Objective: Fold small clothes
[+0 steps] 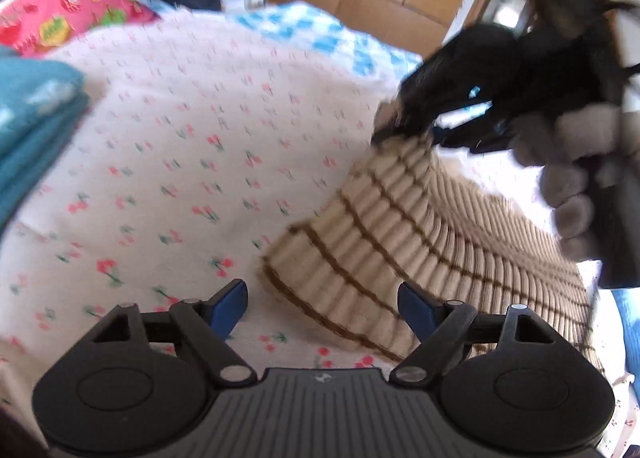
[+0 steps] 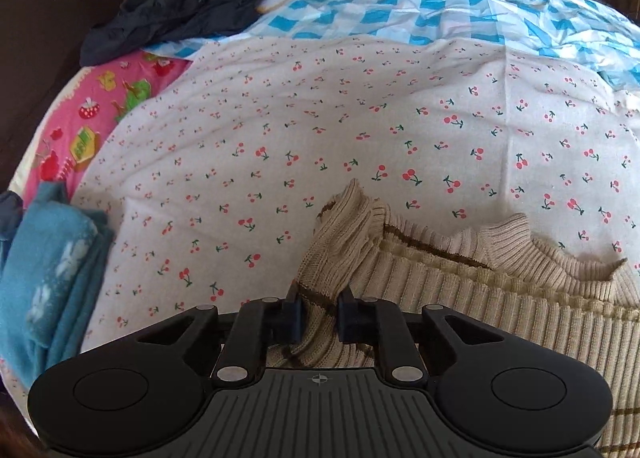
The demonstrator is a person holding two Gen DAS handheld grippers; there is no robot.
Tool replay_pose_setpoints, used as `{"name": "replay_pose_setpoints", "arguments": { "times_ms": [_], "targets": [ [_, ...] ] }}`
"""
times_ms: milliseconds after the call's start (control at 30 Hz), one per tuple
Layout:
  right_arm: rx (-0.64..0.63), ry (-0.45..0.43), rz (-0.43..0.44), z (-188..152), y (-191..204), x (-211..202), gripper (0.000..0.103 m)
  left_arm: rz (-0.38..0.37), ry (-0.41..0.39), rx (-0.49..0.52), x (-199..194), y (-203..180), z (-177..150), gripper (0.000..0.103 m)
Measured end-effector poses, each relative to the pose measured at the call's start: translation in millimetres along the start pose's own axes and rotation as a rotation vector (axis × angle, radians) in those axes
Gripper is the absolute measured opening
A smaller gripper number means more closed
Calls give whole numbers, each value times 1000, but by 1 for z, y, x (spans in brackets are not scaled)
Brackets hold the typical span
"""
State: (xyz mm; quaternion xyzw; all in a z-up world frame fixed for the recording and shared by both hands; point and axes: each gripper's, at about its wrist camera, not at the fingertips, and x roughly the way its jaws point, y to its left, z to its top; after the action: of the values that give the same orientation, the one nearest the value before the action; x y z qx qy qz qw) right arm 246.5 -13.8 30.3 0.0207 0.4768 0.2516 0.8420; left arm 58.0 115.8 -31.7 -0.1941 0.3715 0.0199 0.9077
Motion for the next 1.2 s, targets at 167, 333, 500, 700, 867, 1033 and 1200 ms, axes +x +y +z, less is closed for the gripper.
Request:
{"name": "replay_pose_setpoints", "arguments": {
  "times_ms": [167,333,500,700,867,1033,1200],
  "targets": [
    [79,-48,68,-7,-31,-30,14,-61,-1,-19,1,-8,5,35],
    [230,-147,156,-23,-81,-71,14,-134,-65,81,-19,-52,15,21],
    [435,-274,227,-53,-155,-114,14,-260,-106,280,-42,-118,15,21],
    [635,-345,206,-102,-248,-133,15,-386,-43,458,-26,-197,-6,21],
    [839,-323,240,-158,-299,-106,19,-364,92,605,18,-245,-44,21],
    [880,-336,330,-166,-318,-105,32,-312,99,696,21,-253,-58,21],
    [778,-362,254,-160,-305,-120,43,-284,91,733,16,-264,-72,21]
  ]
}}
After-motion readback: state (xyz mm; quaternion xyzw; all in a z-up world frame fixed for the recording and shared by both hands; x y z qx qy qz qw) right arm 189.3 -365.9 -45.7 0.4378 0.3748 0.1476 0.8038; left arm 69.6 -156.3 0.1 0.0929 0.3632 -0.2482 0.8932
